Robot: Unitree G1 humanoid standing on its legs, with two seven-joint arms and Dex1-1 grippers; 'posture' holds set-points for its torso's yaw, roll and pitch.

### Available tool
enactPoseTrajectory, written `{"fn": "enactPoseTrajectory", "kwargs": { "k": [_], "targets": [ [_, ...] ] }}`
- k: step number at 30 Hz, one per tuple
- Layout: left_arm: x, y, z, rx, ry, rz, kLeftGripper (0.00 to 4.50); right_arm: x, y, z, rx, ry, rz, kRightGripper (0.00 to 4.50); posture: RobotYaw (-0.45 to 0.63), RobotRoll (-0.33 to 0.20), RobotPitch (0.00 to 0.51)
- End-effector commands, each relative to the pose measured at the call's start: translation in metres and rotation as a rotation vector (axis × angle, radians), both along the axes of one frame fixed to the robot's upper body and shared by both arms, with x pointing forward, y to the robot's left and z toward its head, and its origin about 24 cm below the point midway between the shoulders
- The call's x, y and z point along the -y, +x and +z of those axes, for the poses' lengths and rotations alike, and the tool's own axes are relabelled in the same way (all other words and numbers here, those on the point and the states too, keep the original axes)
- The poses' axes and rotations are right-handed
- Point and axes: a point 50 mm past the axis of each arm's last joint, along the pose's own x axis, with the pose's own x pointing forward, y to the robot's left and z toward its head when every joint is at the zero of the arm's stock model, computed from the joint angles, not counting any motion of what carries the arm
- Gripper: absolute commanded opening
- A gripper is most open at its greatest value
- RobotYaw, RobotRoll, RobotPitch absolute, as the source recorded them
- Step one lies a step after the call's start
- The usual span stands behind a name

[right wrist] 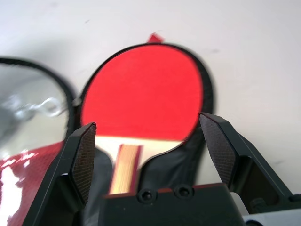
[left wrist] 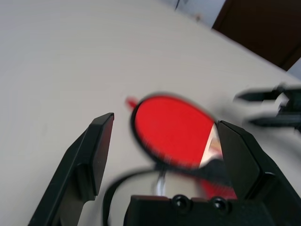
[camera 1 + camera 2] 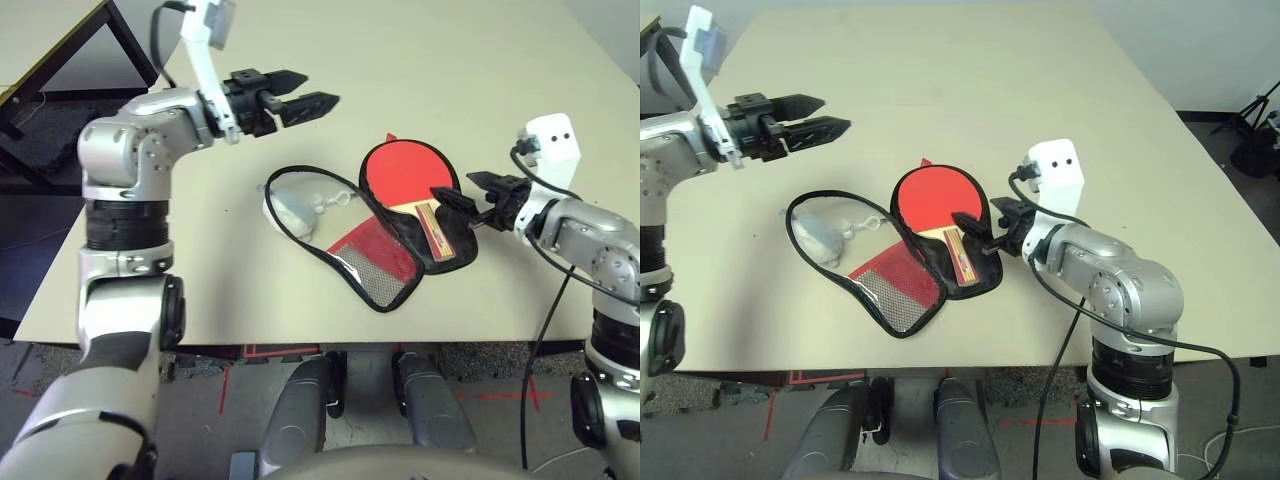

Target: Store the ping-pong paddle in its case and zip it.

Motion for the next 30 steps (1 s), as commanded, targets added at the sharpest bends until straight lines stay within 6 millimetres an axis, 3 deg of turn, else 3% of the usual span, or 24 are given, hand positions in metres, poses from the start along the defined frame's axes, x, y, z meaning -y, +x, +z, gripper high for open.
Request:
{"fn": "enactPoseTrajectory", "kwargs": {
  "k": [1, 19, 25, 30],
  "targets": [
    [-0.017, -0.008, -0.021, -0.070, 0.068, -0.021, 4.50, 0.007, 0.002, 0.001, 0.021, -0.011, -0.036, 4.49, -0.08, 0.000, 0.174],
    [-0.044, -0.070, -0.041, -0.246, 0.278, -0.334, 4.50, 0.020, 0.003, 0.001, 0.031, -0.023, -0.086, 4.49, -0.08, 0.000, 0.192],
    [-0.048, -0.073, -0.041, -0.275, 0.310, -0.327, 4.50, 0.020, 0.003, 0.002, 0.030, -0.027, -0.083, 4.49, -0.08, 0.000, 0.196],
    [-0.038, -0.072, -0.063, -0.301, 0.345, -0.351, 4.50, 0.019, 0.005, 0.003, 0.032, -0.024, -0.082, 4.49, -0.08, 0.000, 0.197]
  ]
}}
